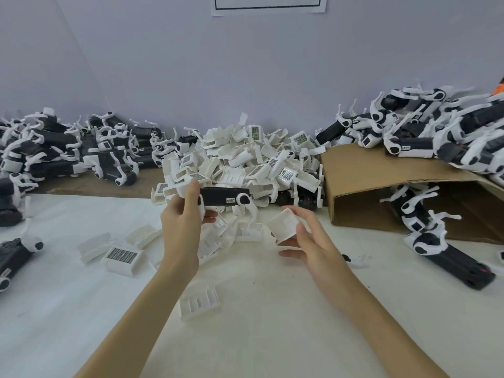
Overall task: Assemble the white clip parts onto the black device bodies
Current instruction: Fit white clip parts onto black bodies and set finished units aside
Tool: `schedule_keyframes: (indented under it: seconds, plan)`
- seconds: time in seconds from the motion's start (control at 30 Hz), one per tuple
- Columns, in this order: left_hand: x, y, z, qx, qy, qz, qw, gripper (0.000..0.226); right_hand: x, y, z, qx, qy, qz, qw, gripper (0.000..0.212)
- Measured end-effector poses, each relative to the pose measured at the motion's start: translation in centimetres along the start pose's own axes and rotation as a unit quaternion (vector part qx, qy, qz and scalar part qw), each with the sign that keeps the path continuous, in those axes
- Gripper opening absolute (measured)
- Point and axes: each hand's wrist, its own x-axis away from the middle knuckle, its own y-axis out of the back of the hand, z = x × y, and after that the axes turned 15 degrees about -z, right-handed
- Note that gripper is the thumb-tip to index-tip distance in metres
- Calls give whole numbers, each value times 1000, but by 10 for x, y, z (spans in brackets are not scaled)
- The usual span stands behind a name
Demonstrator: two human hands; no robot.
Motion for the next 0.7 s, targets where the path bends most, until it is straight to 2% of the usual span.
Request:
schedule_keyframes:
  seconds: [0.13, 0.23, 0.3, 0.43, 0.57, 0.7]
  plan:
    - [4, 1, -1, -13, -22, 13, 1000, 55, -1, 0, 11, -149, -104, -15, 983, 33]
    - [8, 1, -1, -29, -53, 35, 998, 67, -2, 0, 20, -201, -150, -11, 968, 36]
    - [10, 0, -1, -38, -64, 43, 996, 64, -1, 1, 24, -228, -168, -14, 959, 37]
    - [15, -2, 3, -40, -87, 71, 993, 47, -1, 3, 28, -251, -188, -27, 949, 35]
    - [21, -3, 3, -49, -116, 108, 986, 58, -4, 5, 25, -258, -182, -37, 948, 33]
    - [24, -3, 2, -48, -119, 132, 983, 55, -5, 8, 20, -216, -145, -56, 964, 45]
